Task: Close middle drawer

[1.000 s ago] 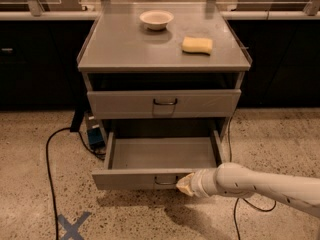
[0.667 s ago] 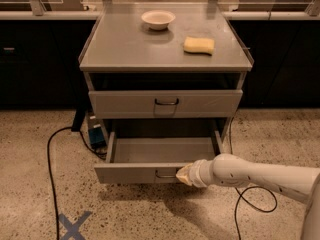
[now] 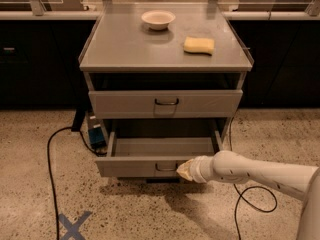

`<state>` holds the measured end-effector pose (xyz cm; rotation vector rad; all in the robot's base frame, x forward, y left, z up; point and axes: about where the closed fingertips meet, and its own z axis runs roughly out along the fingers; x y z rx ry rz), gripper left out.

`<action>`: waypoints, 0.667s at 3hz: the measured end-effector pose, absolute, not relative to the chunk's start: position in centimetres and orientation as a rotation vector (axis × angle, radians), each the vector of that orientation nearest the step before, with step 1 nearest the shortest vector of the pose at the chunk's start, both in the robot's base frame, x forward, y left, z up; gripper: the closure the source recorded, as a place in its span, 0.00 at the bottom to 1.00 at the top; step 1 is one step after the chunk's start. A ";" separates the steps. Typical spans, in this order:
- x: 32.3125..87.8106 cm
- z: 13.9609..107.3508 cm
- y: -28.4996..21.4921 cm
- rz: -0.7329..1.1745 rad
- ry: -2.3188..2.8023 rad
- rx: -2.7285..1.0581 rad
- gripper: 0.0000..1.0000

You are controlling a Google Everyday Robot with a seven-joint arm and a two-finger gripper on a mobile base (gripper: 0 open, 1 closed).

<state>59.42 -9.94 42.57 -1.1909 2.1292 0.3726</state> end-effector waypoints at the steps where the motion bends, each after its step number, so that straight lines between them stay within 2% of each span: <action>1: 59.5 42.5 -9.9 0.371 2.128 -1.193 1.00; 2: 62.6 43.0 -9.9 0.301 2.092 -1.198 1.00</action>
Offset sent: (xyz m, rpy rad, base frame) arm 0.0913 -0.0029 0.0172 -0.0835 -0.1715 -0.0229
